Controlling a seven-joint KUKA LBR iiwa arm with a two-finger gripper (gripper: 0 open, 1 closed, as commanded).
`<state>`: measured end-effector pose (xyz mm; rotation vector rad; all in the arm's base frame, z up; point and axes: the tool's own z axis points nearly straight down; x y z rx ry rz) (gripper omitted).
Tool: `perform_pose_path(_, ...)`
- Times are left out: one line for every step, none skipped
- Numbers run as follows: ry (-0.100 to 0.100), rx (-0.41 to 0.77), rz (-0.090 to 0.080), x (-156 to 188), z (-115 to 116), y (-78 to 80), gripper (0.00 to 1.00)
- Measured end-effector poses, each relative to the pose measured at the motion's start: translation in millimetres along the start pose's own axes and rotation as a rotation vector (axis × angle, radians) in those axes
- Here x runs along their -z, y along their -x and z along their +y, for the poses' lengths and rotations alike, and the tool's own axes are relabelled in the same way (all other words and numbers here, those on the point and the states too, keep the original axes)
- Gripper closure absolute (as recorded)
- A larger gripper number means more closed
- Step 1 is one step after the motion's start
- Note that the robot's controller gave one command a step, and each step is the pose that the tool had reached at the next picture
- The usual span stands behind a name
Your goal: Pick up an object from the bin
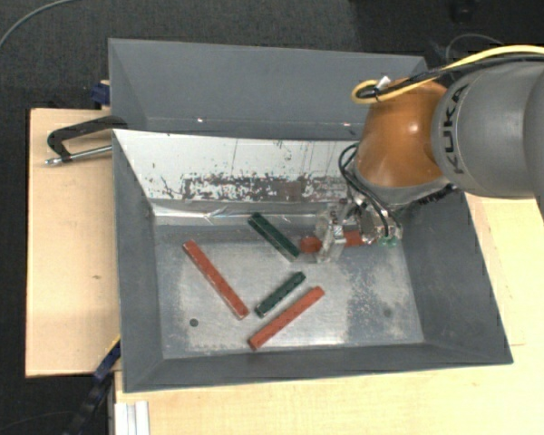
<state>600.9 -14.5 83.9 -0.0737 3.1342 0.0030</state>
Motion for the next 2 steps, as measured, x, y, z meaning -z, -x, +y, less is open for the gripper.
perform_pose_path(-0.001, 0.000, -0.003, 46, 1, 2.5, 1.00)
perform_pose_path(-0.001, -0.001, -0.001, 115, 1, 4.7, 1.00)
